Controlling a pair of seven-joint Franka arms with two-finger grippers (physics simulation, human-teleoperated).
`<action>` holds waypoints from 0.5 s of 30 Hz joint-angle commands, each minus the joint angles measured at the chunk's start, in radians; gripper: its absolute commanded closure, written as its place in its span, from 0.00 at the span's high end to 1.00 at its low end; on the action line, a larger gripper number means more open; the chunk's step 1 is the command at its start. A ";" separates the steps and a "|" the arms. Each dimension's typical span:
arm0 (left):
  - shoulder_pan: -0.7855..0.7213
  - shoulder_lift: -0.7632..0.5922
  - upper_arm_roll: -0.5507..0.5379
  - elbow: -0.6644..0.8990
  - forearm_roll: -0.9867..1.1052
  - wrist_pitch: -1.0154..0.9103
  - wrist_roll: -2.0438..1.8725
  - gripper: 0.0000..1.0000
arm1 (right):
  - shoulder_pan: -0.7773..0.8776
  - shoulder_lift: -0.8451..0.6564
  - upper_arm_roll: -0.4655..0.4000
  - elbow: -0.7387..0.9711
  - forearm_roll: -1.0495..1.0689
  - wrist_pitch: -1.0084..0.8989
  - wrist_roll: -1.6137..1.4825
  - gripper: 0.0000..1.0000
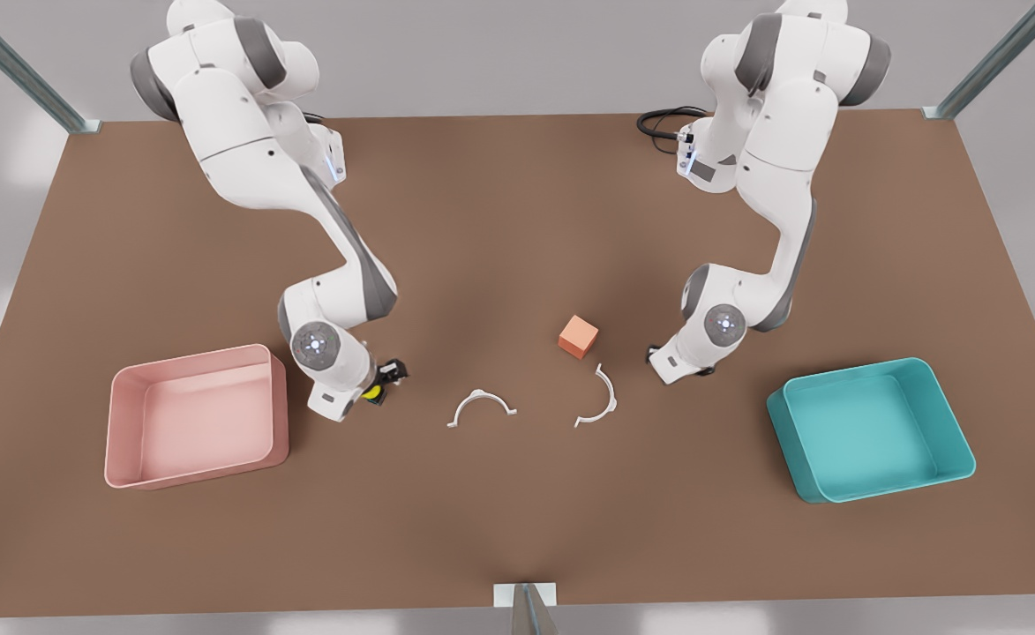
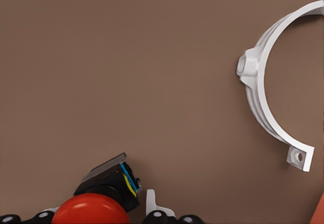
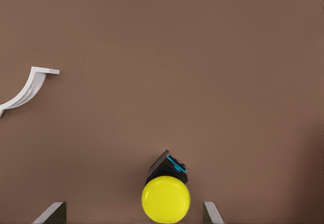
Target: Place the red button in the blue storage box with the left arm, and place the yellow button in the pink storage box with the right arm
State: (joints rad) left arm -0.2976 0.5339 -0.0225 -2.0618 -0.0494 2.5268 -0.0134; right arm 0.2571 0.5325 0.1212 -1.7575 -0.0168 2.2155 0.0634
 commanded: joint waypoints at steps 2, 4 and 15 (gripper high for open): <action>0.000 0.000 0.000 0.000 -0.003 0.029 -0.023 0.55 | -0.016 0.003 0.000 -0.016 0.001 0.082 0.015 1.00; 0.000 -0.002 0.000 0.000 -0.003 0.029 -0.023 0.54 | -0.026 0.007 0.000 -0.025 0.001 0.104 0.000 1.00; 0.379 -0.204 0.001 0.060 -0.003 -0.255 0.570 0.52 | -0.035 0.044 0.000 -0.095 -0.034 0.228 0.000 1.00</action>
State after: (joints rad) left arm 0.0435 0.3360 -0.0213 -2.0075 -0.0483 2.3893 0.0718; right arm 0.2225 0.5764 0.1211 -1.8465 -0.0500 2.3831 0.0670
